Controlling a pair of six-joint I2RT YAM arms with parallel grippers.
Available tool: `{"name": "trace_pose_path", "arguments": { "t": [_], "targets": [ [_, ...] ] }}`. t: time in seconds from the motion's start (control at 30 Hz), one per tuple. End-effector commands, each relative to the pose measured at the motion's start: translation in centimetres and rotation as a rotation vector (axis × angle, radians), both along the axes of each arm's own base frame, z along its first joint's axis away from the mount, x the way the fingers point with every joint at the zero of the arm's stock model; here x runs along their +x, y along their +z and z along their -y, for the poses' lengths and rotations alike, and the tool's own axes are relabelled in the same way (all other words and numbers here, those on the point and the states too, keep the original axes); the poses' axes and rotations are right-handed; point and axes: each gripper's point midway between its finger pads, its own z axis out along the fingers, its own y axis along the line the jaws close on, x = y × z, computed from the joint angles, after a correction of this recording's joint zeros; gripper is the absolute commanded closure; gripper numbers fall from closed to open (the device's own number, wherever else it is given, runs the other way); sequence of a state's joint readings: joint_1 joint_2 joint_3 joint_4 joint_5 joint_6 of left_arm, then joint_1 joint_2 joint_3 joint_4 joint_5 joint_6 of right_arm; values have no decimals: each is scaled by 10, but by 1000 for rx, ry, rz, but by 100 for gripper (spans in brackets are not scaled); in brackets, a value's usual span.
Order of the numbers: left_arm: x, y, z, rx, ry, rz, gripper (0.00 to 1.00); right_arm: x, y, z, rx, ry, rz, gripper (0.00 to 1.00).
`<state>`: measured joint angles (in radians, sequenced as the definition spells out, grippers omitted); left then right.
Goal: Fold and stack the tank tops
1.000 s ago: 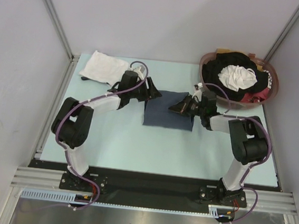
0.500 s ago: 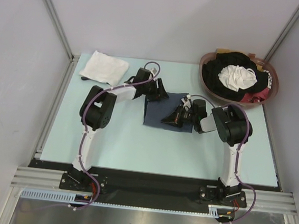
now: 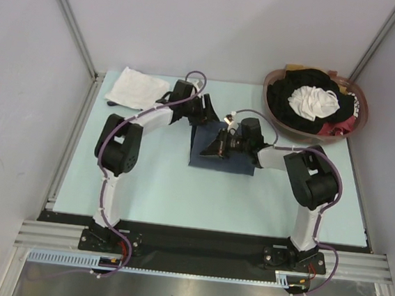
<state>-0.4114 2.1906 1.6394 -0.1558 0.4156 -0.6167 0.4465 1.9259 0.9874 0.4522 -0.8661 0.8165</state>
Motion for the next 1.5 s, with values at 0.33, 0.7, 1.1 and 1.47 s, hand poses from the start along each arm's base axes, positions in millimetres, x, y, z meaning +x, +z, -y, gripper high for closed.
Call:
{"name": "trace_pose_path", "arguments": {
  "t": [0.33, 0.7, 1.1, 1.47],
  "targets": [
    [-14, 117, -74, -112, 103, 204, 32, 19, -87, -18, -165, -52, -159, 100],
    [-62, 100, -38, -132, 43, 189, 32, 49, 18, 17, -34, -149, 21, 100],
    [-5, 77, -17, -189, 254, 183, 35, 149, 21, 103, -79, -577, 93, 100],
    [32, 16, -2, -141, 314, 95, 36, 184, -37, 134, -230, -764, 35, 100]
  ]
}}
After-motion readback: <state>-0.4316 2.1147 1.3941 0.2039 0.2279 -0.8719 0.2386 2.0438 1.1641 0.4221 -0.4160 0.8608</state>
